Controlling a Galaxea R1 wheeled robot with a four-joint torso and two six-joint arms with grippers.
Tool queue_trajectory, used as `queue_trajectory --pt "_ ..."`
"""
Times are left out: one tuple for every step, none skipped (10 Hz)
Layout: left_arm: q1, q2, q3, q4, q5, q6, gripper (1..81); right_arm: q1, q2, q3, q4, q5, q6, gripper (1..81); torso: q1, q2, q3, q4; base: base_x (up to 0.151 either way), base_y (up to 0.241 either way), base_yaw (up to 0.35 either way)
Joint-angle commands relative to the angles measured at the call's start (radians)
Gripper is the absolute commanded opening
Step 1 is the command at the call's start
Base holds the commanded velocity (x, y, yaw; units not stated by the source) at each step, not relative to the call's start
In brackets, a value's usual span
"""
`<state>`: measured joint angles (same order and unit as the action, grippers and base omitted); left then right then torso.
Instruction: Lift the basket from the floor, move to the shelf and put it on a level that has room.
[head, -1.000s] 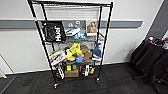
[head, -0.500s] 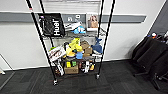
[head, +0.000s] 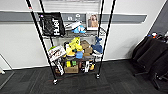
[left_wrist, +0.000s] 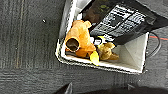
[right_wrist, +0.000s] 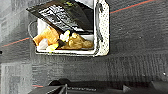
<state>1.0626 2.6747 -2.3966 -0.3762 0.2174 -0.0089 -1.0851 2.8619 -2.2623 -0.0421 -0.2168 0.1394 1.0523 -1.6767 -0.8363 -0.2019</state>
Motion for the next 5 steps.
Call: queue_trajectory --pt "-0.091 -0.030 -0.001 -0.024 0.068 -0.003 81.1 0.138 0.038 -0.046 0.031 -0.118 0.003 81.1 0.000 0.000 -0.093 -0.022 0.000 0.000 0.000" --pt "-0.097 -0.030 -0.001 -0.027 0.068 -0.003 81.1 0.151 0.039 -0.046 0.033 -0.119 0.003 81.1 0.000 0.000 -0.094 0.000 0.000 0.000 0.000" --pt "-0.103 -0.030 -0.001 -0.029 0.072 -0.003 81.1 0.162 0.036 -0.048 0.036 -0.134 0.003 81.1 0.000 0.000 -0.102 -0.003 0.000 0.000 0.000" --pt "-0.114 -0.030 -0.001 -0.029 0.086 -0.003 81.1 0.175 0.035 -0.048 0.038 -0.139 0.003 81.1 0.000 0.000 -0.119 -0.003 0.000 0.000 0.000" --pt "-0.121 -0.030 0.000 -0.029 0.089 -0.003 81.1 0.185 0.030 -0.046 0.053 -0.139 0.003 81.1 0.064 -0.100 -0.146 -0.004 0.000 0.000 0.000"
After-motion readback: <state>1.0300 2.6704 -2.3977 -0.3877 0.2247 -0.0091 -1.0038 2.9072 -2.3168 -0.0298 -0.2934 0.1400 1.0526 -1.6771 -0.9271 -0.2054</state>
